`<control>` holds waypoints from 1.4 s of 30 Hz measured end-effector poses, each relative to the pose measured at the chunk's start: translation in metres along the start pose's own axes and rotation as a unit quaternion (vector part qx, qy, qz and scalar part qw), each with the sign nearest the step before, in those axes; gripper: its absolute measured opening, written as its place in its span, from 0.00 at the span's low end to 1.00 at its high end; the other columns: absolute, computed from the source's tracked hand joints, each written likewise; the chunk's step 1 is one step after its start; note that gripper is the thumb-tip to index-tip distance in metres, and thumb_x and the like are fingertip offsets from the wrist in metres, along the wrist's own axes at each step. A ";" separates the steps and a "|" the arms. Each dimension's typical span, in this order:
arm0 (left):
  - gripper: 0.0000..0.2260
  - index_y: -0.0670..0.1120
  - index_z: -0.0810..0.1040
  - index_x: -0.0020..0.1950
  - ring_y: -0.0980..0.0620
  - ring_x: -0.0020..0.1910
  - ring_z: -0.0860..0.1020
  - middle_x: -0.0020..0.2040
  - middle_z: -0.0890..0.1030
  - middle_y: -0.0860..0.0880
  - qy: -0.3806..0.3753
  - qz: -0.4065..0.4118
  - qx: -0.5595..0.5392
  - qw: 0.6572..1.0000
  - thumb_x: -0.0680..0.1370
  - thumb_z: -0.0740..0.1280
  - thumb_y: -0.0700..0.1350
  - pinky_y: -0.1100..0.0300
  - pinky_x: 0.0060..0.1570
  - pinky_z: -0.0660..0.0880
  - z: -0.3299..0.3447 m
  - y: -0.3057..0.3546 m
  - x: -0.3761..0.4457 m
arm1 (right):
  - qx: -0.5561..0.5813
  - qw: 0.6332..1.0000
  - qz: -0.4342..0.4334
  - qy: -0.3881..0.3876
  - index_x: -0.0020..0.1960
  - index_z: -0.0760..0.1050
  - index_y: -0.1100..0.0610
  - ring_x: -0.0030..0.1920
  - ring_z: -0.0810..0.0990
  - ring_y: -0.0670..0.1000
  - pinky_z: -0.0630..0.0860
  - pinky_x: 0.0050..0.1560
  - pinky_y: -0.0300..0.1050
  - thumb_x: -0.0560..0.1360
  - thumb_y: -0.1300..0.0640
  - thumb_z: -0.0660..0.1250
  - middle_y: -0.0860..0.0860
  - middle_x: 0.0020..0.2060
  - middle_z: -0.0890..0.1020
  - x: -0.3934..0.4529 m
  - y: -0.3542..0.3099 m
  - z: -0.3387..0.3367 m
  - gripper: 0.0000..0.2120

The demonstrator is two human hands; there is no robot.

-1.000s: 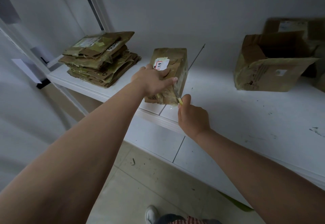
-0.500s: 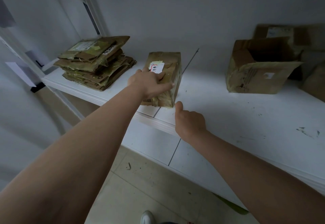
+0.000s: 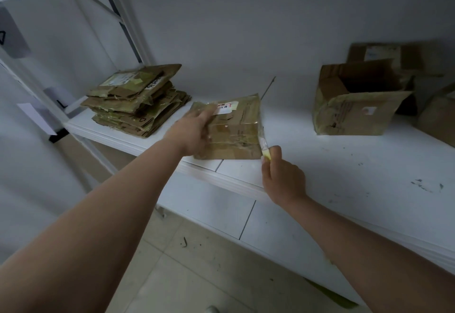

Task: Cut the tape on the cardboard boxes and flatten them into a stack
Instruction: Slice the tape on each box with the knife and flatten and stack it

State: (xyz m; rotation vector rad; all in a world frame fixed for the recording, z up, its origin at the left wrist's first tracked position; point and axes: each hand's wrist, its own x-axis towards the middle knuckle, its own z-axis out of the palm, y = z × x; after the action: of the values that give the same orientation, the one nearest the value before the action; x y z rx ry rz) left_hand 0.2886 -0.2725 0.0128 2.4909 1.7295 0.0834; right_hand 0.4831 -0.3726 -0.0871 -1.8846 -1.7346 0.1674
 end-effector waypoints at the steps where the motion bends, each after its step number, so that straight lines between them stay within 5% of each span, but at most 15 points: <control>1: 0.31 0.58 0.52 0.78 0.39 0.74 0.59 0.76 0.61 0.43 0.000 0.005 0.020 1.000 0.79 0.64 0.47 0.42 0.71 0.60 0.005 0.001 0.001 | -0.007 1.000 -0.001 0.003 0.59 0.64 0.58 0.40 0.79 0.62 0.67 0.36 0.46 0.82 0.51 0.50 0.54 0.40 0.81 0.001 0.002 -0.001 0.13; 5: 0.26 0.59 0.53 0.78 0.38 0.77 0.48 0.78 0.56 0.44 0.017 -0.001 0.029 0.999 0.82 0.60 0.51 0.41 0.74 0.50 0.014 0.003 0.003 | -0.023 1.000 -0.004 -0.002 0.59 0.64 0.58 0.40 0.79 0.63 0.64 0.35 0.46 0.82 0.52 0.51 0.55 0.39 0.81 0.006 0.009 -0.004 0.12; 21: 0.25 0.59 0.52 0.78 0.38 0.77 0.47 0.79 0.54 0.45 0.033 0.000 0.049 0.998 0.83 0.57 0.50 0.40 0.74 0.50 0.022 0.001 0.005 | -0.032 0.998 -0.037 -0.032 0.60 0.65 0.57 0.36 0.76 0.60 0.64 0.34 0.45 0.82 0.51 0.51 0.50 0.32 0.72 0.021 0.027 -0.007 0.12; 29: 0.24 0.59 0.53 0.78 0.37 0.77 0.50 0.78 0.56 0.45 0.052 0.001 0.059 0.997 0.83 0.57 0.50 0.40 0.73 0.53 0.028 -0.004 0.008 | 0.017 0.996 -0.080 -0.018 0.59 0.68 0.60 0.33 0.75 0.60 0.62 0.31 0.44 0.75 0.45 0.45 0.52 0.31 0.72 0.023 0.031 -0.007 0.24; 42: 0.25 0.60 0.51 0.78 0.39 0.77 0.51 0.78 0.57 0.45 0.045 0.000 0.097 0.994 0.83 0.56 0.51 0.42 0.74 0.55 0.030 -0.003 0.011 | -0.131 0.981 -0.106 -0.092 0.61 0.63 0.55 0.31 0.72 0.57 0.65 0.33 0.45 0.82 0.51 0.48 0.48 0.28 0.68 0.014 0.041 -0.015 0.12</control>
State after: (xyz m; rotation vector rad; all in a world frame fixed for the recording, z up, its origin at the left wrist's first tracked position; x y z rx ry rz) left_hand 0.2930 -0.2634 -0.0172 2.6616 1.8543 0.0282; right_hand 0.5285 -0.3637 -0.0903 -1.8956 -2.1605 0.0316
